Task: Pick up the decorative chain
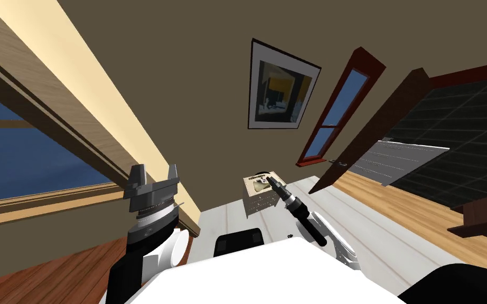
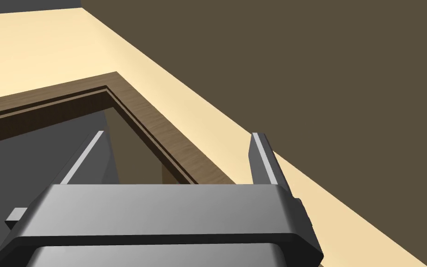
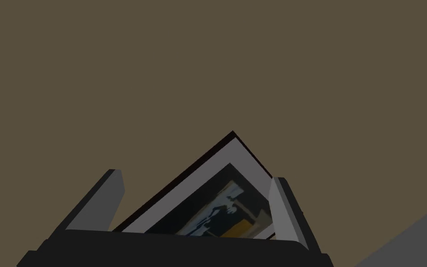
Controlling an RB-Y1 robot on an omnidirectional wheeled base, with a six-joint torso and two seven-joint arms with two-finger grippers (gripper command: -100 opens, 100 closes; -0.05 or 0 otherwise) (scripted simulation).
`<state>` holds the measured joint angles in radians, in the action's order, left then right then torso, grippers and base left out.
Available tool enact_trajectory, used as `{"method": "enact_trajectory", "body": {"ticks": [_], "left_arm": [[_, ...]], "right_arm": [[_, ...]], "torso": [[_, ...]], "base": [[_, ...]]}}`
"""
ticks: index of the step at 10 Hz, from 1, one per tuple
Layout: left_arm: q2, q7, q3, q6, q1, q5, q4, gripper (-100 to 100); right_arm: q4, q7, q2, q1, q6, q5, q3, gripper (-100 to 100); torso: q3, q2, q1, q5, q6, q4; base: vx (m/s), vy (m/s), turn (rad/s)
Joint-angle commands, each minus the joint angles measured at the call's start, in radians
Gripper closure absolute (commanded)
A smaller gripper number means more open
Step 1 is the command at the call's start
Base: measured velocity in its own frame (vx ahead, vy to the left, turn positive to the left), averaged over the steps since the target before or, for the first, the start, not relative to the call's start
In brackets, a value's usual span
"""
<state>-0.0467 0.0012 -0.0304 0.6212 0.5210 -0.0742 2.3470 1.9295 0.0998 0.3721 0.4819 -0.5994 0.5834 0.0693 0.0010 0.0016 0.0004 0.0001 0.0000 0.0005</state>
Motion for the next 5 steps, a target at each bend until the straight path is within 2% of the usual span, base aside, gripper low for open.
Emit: {"method": "enact_trajectory", "body": {"ticks": [1, 2, 3, 4, 5], "left_arm": [[0.0, 0.0, 0.0, 0.0, 0.0, 0.0, 0.0, 0], [0.0, 0.0, 0.0, 0.0, 0.0, 0.0, 0.0, 0], [0.0, 0.0, 0.0, 0.0, 0.0, 0.0, 0.0, 0], [0.0, 0.0, 0.0, 0.0, 0.0, 0.0, 0.0, 0], [0.0, 0.0, 0.0, 0.0, 0.0, 0.0, 0.0, 0]], "right_arm": [[-0.016, -0.001, 0.013, -0.001, 0.001, 0.049, 0.002, -100], [-0.059, -0.008, 0.036, -0.008, -0.001, 0.08, 0.002, -100], [-0.059, -0.008, 0.036, -0.008, -0.001, 0.11, 0.002, -100], [-0.103, -0.014, 0.058, -0.014, -0.003, 0.141, 0.002, -100], [-0.103, -0.014, 0.058, -0.014, -0.003, 0.175, 0.002, -100]], "torso": [[0.0, 0.0, 0.0, 0.0, 0.0, 0.0], [0.0, 0.0, 0.0, 0.0, 0.001, 0.0], [0.0, 0.0, 0.001, 0.0, 0.0, 0.0], [0.0, -0.001, 0.001, 0.0, 0.001, 0.0], [-0.001, -0.001, 0.001, 0.0, 0.0, 0.0]], "base": [[-0.018, 0.029, 0.152], [-0.014, 0.044, 0.278], [-0.006, 0.038, 0.116], [-0.003, 0.049, 0.276], [0.002, 0.032, 0.123]]}}
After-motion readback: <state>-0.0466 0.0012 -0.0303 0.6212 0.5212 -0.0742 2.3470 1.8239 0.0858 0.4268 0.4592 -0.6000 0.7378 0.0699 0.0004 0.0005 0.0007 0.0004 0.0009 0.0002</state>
